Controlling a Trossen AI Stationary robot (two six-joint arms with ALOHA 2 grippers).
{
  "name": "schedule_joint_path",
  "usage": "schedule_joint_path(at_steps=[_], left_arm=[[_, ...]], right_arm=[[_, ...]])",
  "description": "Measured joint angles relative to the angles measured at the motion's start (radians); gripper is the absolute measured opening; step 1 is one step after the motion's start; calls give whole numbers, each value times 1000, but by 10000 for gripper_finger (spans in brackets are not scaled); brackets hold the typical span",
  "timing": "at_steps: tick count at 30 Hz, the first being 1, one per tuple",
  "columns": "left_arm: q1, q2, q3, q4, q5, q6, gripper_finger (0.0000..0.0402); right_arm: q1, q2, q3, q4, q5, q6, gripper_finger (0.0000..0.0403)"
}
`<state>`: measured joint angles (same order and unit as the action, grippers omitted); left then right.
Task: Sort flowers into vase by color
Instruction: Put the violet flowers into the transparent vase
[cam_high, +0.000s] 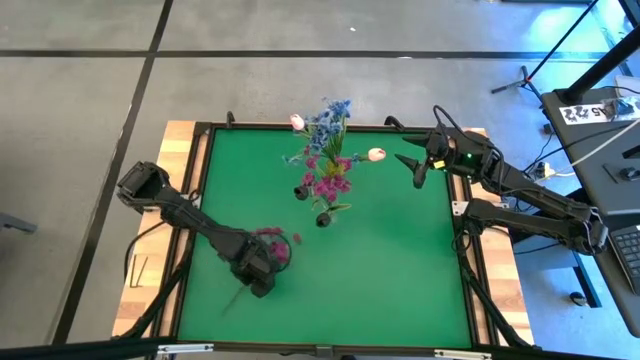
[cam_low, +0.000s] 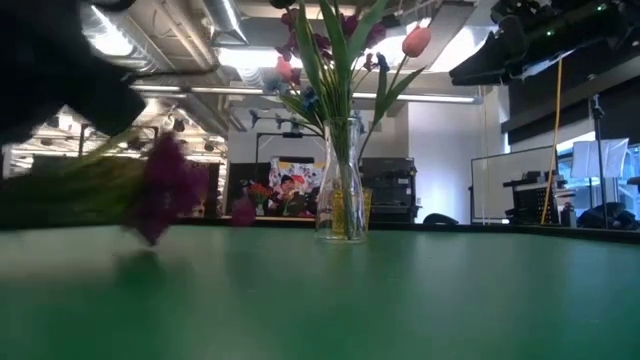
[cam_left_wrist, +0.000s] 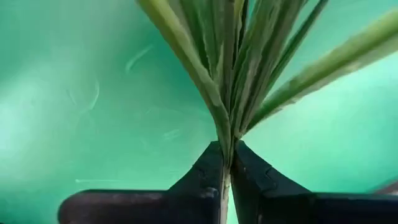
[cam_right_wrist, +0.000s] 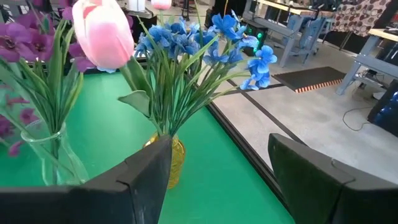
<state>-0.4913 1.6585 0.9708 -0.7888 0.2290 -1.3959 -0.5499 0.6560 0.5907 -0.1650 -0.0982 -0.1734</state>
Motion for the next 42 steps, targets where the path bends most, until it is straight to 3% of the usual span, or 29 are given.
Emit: schedule_joint_path(at_steps=[6, 13, 16, 20, 28, 35, 42], left_arm=[[31, -1, 180, -189, -65, 134, 8], [-14, -2, 378, -282, 22, 339, 7], [-30, -2, 458, -291, 7, 401, 7], [-21, -2, 573, -308, -142, 495, 6], [-4, -3, 840, -296, -384, 729, 6], [2, -5, 1029, -224, -614, 938, 6], [93, -5, 1077, -140, -673, 1069, 6]], right_arm=[[0, -1, 0, 0, 0, -10, 266], [0, -23, 0, -1, 0, -15, 266], [0, -41, 0, -1, -3, -14, 266], [0, -52, 0, 31, -66, 24, 266], [0, -52, 0, 177, -335, 143, 266], [1, -52, 0, 364, -503, 275, 266], [1, -51, 0, 551, -575, 379, 266]])
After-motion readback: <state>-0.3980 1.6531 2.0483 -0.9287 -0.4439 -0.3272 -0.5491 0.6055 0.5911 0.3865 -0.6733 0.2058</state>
